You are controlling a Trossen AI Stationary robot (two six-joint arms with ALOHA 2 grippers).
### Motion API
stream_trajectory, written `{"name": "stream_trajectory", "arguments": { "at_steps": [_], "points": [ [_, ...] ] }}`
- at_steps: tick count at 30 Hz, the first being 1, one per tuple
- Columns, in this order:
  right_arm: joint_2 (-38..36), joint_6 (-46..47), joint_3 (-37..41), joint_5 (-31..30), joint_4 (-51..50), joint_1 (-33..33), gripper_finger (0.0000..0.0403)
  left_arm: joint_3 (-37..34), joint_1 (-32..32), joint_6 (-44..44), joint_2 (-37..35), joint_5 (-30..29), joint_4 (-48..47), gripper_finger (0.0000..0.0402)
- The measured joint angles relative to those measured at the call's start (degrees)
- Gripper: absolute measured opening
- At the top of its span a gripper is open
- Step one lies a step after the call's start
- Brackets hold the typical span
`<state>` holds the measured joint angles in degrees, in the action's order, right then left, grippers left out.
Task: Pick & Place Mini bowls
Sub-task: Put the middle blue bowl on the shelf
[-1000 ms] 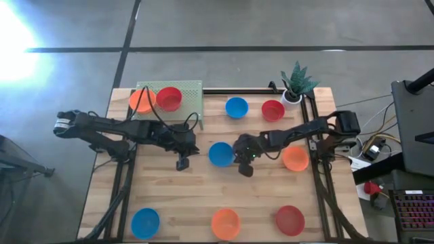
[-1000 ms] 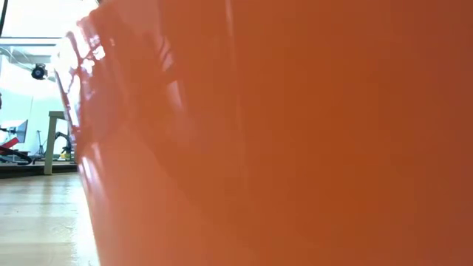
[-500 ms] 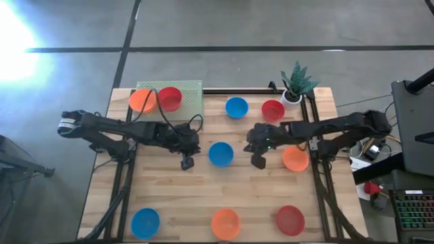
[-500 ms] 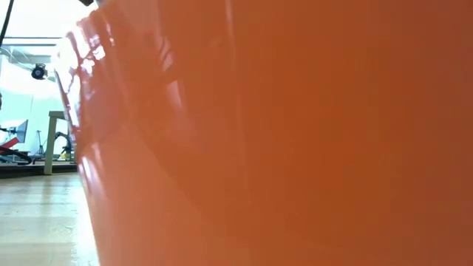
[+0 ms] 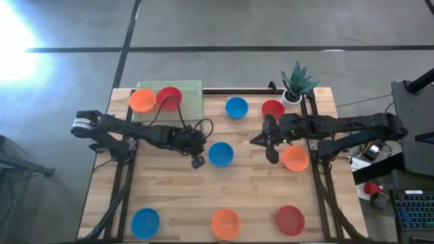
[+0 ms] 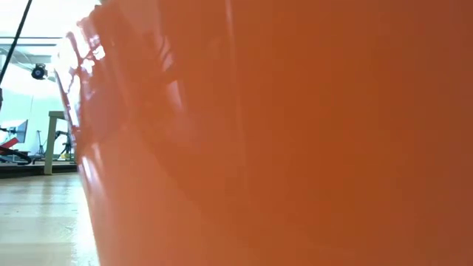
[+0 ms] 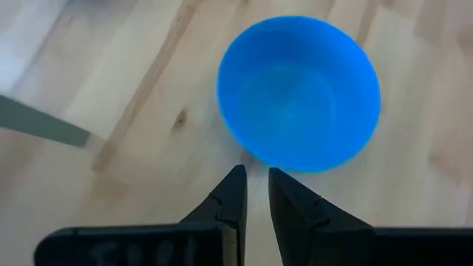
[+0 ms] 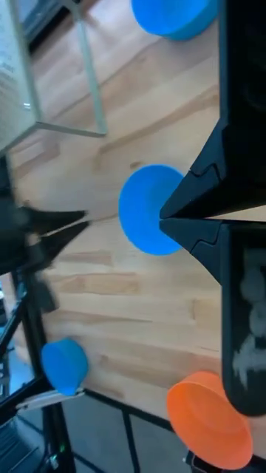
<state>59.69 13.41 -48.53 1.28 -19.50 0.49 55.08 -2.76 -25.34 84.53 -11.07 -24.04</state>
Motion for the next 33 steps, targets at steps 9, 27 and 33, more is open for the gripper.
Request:
{"name": "stream_trajectory", "arguments": {
  "at_steps": [9,27,33],
  "points": [
    [-3.98,-1.43,0.0,0.02,-0.1,0.0,0.0008,0.32,2.46,-22.86,4.99,0.01,6.23,0.0051],
    [-5.85,-3.57,0.02,0.04,-0.64,-0.02,0.0008,1.26,5.28,-24.22,9.97,1.09,8.81,0.0051],
    [-6.46,-3.57,0.0,0.04,-1.13,-0.02,0.0008,1.53,5.28,-24.18,9.89,2.2,9.59,0.0051]
  ]
}}
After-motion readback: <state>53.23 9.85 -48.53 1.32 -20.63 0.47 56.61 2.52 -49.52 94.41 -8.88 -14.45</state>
